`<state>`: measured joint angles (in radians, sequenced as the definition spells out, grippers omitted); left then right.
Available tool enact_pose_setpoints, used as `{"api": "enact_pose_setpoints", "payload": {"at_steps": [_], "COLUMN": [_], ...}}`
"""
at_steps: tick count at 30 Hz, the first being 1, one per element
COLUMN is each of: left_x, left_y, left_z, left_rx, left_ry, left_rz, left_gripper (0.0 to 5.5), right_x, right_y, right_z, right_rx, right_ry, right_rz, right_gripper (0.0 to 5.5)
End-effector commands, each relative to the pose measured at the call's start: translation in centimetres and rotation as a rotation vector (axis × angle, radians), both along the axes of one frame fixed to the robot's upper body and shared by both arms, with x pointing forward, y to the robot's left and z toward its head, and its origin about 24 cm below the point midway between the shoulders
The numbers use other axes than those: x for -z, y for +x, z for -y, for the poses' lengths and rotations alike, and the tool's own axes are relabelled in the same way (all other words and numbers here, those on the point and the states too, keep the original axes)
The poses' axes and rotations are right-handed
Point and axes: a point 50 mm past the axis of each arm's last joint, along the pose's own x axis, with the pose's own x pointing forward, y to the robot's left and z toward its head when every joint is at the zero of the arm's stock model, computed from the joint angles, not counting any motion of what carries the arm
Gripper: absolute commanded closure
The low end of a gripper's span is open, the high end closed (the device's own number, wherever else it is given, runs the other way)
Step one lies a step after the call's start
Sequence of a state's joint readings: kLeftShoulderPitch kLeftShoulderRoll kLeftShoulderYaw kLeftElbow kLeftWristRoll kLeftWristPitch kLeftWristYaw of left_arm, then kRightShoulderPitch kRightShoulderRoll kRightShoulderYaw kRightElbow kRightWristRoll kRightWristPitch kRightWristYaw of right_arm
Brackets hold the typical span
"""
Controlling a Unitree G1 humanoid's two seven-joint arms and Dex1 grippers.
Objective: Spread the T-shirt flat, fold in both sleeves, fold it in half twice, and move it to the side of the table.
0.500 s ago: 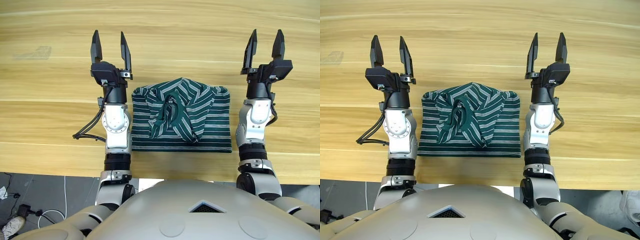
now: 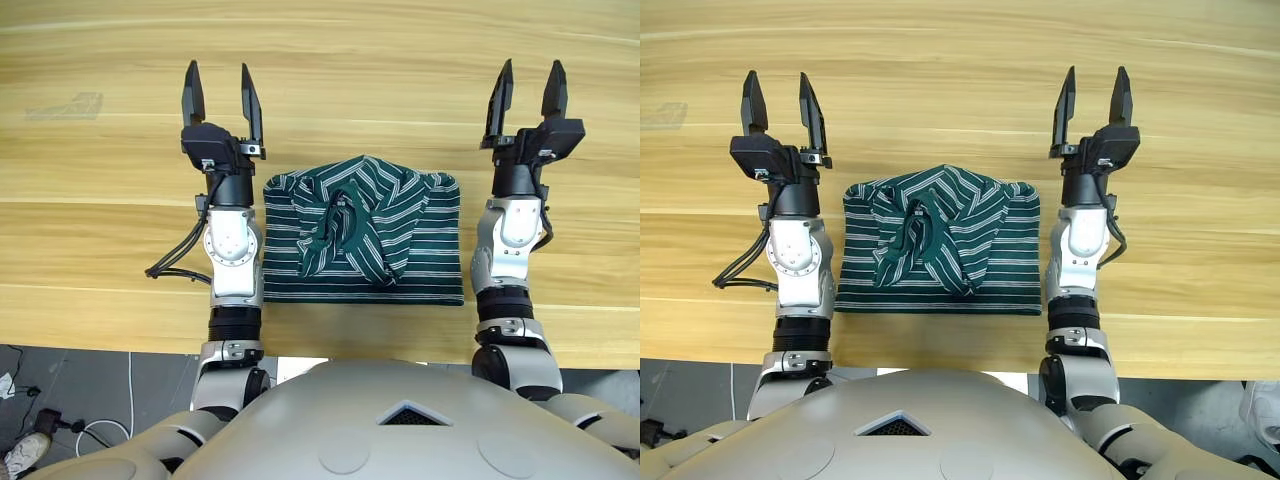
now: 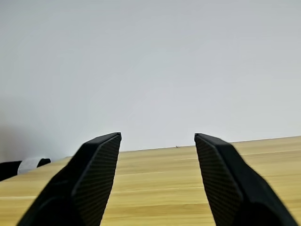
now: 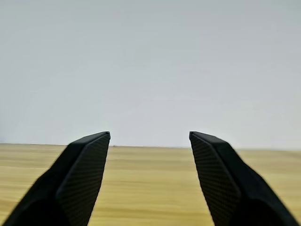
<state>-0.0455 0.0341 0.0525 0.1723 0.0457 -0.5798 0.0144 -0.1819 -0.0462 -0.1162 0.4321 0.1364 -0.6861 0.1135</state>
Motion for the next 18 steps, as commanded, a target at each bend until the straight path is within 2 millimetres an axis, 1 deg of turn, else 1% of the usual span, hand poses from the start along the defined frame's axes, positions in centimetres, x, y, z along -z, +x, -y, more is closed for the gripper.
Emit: {"api": "enact_pose_setpoints", "payload": {"at_steps": [1, 3, 11, 13, 14, 16, 18], "left_x": [0.0, 0.0, -0.2, -0.2, -0.6, -1.6, -2.2], "left_y": [-0.2, -0.2, -0.4, -0.8, -1.2, -2.8, -4.9], "left_z": [0.1, 0.1, 0.3, 0.3, 0.4, 0.5, 0.2], "left_rx": [0.007, 0.007, 0.032, 0.072, 0.121, 0.235, 0.362], "left_ry": [0.052, 0.045, 0.061, 0.031, 0.028, 0.033, -0.017], "left_rz": [0.007, 0.003, -0.001, -0.072, -0.104, -0.161, -0.258], "left_gripper": [2.61, 2.61, 2.61, 2.61, 2.61, 2.61, 2.61], "right_x": [-0.7, -0.8, -0.7, -0.6, -0.6, -0.6, -0.7], "right_y": [0.1, 0.0, 0.1, 0.5, 0.6, 0.7, 0.6], "right_z": [0.0, -0.3, -0.5, -0.8, -0.9, -1.0, -1.2], "right_rx": [-0.026, -0.044, -0.044, -0.051, -0.050, -0.042, -0.035], "right_ry": [0.036, 0.020, -0.001, -0.005, -0.005, -0.002, 0.000], "right_rz": [0.033, 0.045, 0.038, 0.032, 0.029, 0.030, 0.034], "right_gripper": [2.38, 2.38, 2.38, 2.38, 2.38, 2.38, 2.38]}}
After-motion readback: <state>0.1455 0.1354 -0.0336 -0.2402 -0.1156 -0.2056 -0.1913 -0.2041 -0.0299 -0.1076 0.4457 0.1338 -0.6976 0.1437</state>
